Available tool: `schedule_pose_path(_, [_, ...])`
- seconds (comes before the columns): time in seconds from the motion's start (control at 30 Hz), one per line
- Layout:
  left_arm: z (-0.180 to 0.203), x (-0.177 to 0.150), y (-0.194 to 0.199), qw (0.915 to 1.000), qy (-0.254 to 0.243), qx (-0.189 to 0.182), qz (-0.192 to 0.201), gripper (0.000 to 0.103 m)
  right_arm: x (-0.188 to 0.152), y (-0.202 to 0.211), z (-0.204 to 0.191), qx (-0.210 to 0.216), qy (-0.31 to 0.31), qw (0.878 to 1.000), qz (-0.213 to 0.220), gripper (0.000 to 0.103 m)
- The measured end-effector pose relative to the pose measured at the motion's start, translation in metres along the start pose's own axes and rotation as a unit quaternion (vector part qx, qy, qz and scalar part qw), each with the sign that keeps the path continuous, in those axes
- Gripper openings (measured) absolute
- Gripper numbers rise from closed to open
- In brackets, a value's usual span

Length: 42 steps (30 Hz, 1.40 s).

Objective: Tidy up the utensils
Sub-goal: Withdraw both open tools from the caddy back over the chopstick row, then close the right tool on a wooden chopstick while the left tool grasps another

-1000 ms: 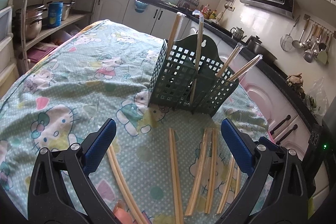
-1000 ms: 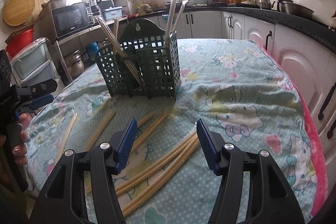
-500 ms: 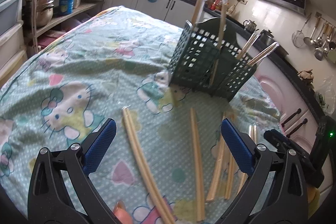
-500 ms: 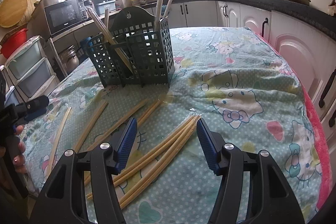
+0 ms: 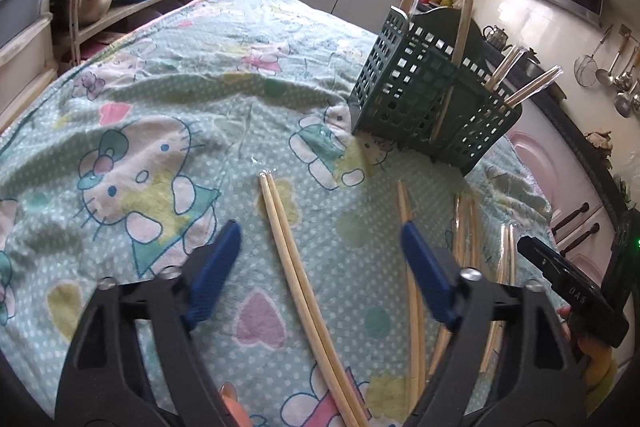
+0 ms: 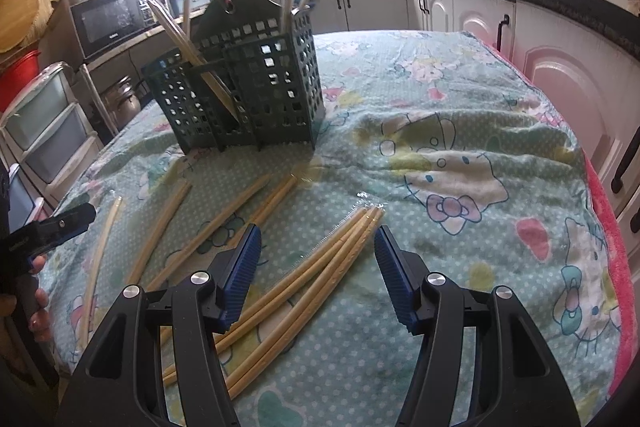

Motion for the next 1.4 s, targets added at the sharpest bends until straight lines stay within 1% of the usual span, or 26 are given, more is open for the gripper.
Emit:
schedule_pose_path(0.07, [-0.001,-0.001,-0.004,1.0,0.001,0.001,-0.005,0.054,0.001,-0.006,0.004,-0.007,-0.011,1.0,-0.007,0.056])
schedule_pose_path(0.1, [-0.002,-0.002,-0.006,1.0,0.002,0.001,-0.007,0.052,0.001,-0.007,0.006,-0.008,-0.016,1.0,-0.009,0.056])
schedule_pose_path(0.13, [-0.002,-0.002,-0.007,1.0,0.003,0.0,-0.009,0.05,0.002,-0.01,0.009,-0.009,-0.024,1.0,-0.013,0.053])
schedule_pose_path(0.23, [-0.005,-0.003,-0.012,0.9999,0.009,0.001,-0.014,0.049,0.003,-0.017,0.016,-0.011,-0.044,0.999,-0.02,0.05])
schedule_pose_path(0.4, [-0.005,-0.002,-0.018,0.9998,0.008,0.005,-0.017,0.048,0.002,-0.026,0.029,-0.004,-0.08,0.996,-0.034,0.038])
schedule_pose_path(0.47, [-0.004,0.0,-0.02,0.9998,0.007,0.007,-0.017,0.048,0.002,-0.027,0.032,-0.003,-0.084,0.996,-0.036,0.031])
schedule_pose_path(0.57, [-0.005,0.001,-0.023,0.9998,0.008,0.008,-0.019,0.048,0.001,-0.025,0.037,0.0,-0.092,0.995,-0.034,0.024])
schedule_pose_path(0.6, [-0.005,0.002,-0.024,0.9997,0.008,0.008,-0.02,0.048,0.0,-0.025,0.039,0.003,-0.095,0.995,-0.034,0.024])
schedule_pose_path(0.67, [-0.005,0.003,-0.025,0.9997,0.008,0.008,-0.021,0.048,-0.001,-0.023,0.042,0.002,-0.096,0.995,-0.033,0.018])
schedule_pose_path(0.8, [-0.007,0.006,-0.028,0.9996,0.011,0.007,-0.025,0.048,-0.002,-0.019,0.047,0.003,-0.099,0.995,-0.031,0.016])
schedule_pose_path(0.97, [-0.009,0.009,-0.031,0.9994,0.016,0.008,-0.03,0.048,-0.002,-0.017,0.051,-0.009,-0.096,0.995,-0.036,0.015])
schedule_pose_path(1.23, [-0.01,0.014,-0.038,0.9992,0.017,0.012,-0.035,0.049,0.003,-0.031,0.054,-0.012,-0.104,0.993,-0.054,0.015])
schedule_pose_path(1.4, [-0.011,0.017,-0.041,0.9991,0.018,0.015,-0.035,0.049,0.008,-0.038,0.058,-0.007,-0.117,0.992,-0.055,0.015])
Point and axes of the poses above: each gripper's, at about its wrist camera, not at the fingertips, and y roughly against the way its jaws point, z to its right, x to its top, the point moved 3 cm from there along -y, roughly the way its jaws point, and after that the axes turned 7 degrees about z, right-handed, at the moved point
